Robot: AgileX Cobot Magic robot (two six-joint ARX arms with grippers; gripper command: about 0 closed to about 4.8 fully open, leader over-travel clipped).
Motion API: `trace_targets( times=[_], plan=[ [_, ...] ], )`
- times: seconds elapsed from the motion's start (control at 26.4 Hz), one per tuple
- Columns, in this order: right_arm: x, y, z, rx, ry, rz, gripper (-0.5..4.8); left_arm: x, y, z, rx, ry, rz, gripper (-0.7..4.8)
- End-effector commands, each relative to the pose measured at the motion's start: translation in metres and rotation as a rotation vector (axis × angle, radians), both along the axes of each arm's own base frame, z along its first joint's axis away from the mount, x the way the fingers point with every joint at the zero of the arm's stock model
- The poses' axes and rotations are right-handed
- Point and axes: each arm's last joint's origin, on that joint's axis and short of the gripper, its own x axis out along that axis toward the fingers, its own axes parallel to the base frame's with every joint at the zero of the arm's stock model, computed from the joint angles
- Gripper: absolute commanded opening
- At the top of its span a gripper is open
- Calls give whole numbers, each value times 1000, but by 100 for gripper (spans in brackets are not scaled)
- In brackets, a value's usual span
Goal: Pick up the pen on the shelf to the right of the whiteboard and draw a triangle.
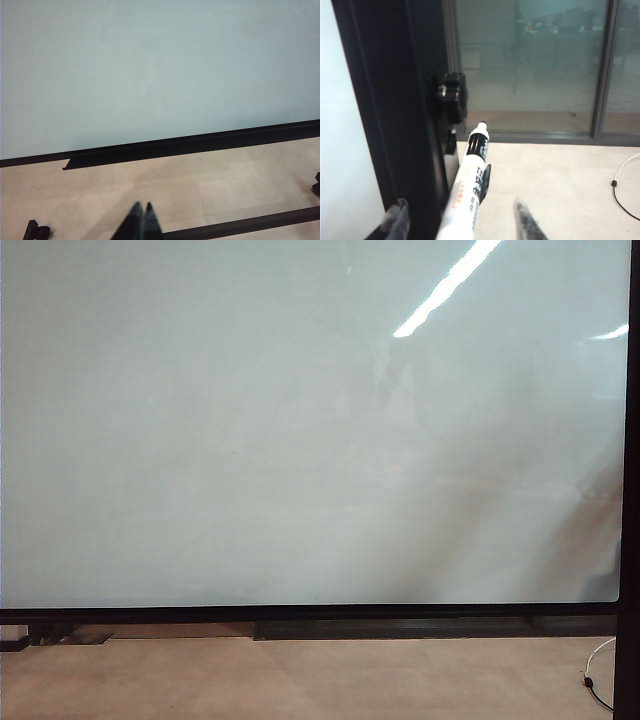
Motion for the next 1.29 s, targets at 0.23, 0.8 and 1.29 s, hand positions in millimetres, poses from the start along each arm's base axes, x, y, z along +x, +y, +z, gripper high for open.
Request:
trace_targets(
  times=[0.23, 0.8, 1.29],
  plan=[
    [0, 1, 4, -12, -21, 19, 240, 0, 0, 0, 0, 6, -1, -5],
    [1, 3, 4, -15, -21, 24, 206, 0, 0, 0, 0, 6, -1, -5],
    [1, 3, 4, -16, -22, 23, 176, 0, 0, 0, 0, 6, -1, -5]
  ],
)
